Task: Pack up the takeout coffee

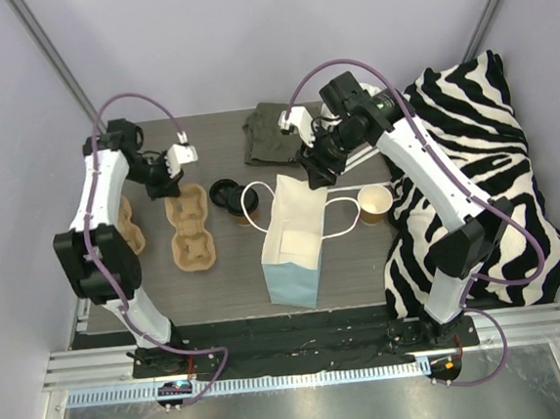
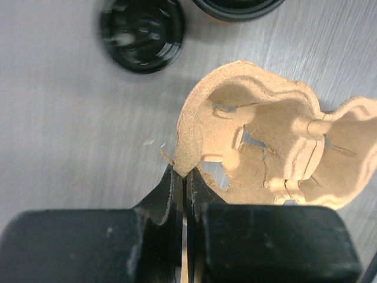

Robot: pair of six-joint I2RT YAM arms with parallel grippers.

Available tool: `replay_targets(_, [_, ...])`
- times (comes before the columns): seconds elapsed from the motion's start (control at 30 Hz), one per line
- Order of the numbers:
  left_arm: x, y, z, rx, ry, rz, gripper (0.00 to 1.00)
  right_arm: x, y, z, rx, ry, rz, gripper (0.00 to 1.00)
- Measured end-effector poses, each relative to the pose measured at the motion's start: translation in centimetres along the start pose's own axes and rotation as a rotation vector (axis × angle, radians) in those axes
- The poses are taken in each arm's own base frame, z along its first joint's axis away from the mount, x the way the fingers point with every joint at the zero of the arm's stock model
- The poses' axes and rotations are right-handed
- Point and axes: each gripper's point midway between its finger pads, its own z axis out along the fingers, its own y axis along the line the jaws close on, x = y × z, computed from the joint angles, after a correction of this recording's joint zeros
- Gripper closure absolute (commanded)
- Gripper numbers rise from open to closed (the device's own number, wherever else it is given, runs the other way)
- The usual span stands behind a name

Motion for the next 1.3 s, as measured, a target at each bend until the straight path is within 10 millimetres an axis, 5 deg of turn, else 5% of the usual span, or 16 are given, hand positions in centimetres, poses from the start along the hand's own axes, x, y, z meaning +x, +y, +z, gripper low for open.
replay_targets(0.2, [-2.8, -0.2, -9.4, -0.232, -0.087, -0.086, 1.0, 0.0, -0.5, 0.3, 0.018, 0.003, 0.004, 0.97])
replay_targets(0.33, [-5.5, -0.2, -16.0, -0.426, -0.152, -0.197, 1.0, -0.3, -0.8, 0.5, 0.025, -0.006, 0.008, 0.99])
replay_targets(0.47, [-10.3, -1.0, -22.5, -0.645, -0.292, -0.238, 1.0, -1.1, -0.9, 0.1, 0.033, -0.032, 0.001, 0.99])
replay_targets(0.73, [-20.6, -7.9, -33.7, -0.891, -0.709, -0.194, 1.0, -2.7, 0.2, -0.3, 0.03, -0.074, -0.037, 0.99])
replay_targets(0.97, [-25.4, -13.8, -35.8, -0.806, -0.931, -0.101, 1.0, -4.5, 1.9, -2.0, 0.04, -0.145, -0.115, 0.99])
replay_targets(1.3, [-26.4, -14.4, -34.1, -0.679, -0.951, -0.033, 1.0, -6.0, 3.2, -2.9, 0.034, -0.179, -0.211, 0.99])
